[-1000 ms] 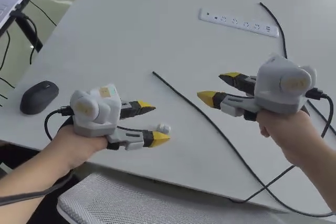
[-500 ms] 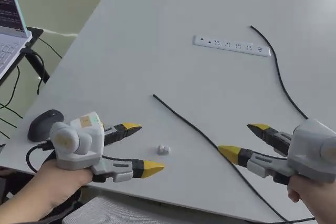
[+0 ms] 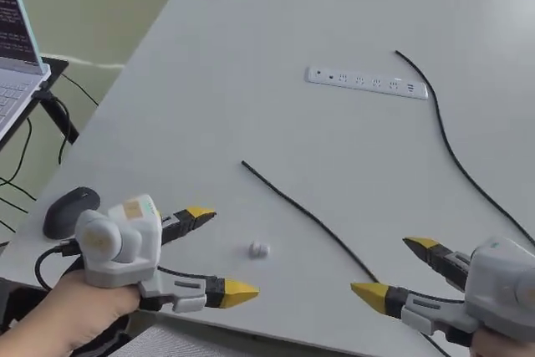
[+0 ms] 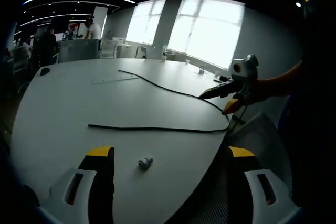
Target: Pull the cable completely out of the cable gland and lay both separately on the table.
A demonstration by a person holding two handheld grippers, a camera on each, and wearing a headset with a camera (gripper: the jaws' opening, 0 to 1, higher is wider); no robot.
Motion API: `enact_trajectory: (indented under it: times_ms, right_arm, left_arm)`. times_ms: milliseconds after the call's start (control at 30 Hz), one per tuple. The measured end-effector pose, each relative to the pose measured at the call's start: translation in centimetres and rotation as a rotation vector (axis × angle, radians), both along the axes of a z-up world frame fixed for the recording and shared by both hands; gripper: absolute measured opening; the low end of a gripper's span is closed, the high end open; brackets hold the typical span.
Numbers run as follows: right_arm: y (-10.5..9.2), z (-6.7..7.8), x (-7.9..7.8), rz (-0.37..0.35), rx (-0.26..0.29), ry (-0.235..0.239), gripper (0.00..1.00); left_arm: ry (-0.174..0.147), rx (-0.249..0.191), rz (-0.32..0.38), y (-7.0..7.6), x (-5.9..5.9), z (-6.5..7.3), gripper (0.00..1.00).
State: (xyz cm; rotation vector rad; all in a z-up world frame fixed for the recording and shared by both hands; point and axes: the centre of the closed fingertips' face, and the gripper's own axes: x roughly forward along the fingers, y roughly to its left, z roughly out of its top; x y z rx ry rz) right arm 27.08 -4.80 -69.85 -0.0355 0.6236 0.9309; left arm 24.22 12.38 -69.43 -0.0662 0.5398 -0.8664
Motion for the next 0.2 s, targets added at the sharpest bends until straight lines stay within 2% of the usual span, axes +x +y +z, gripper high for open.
enact_trajectory:
  times_ms: [200]
  right_arm:
    - [0.37,-0.10,-0.21,-0.001,0.008,0.005,0.77]
  left_arm:
    - [0.001,-0.006,0.000,0.21,0.07,0.01,0.89]
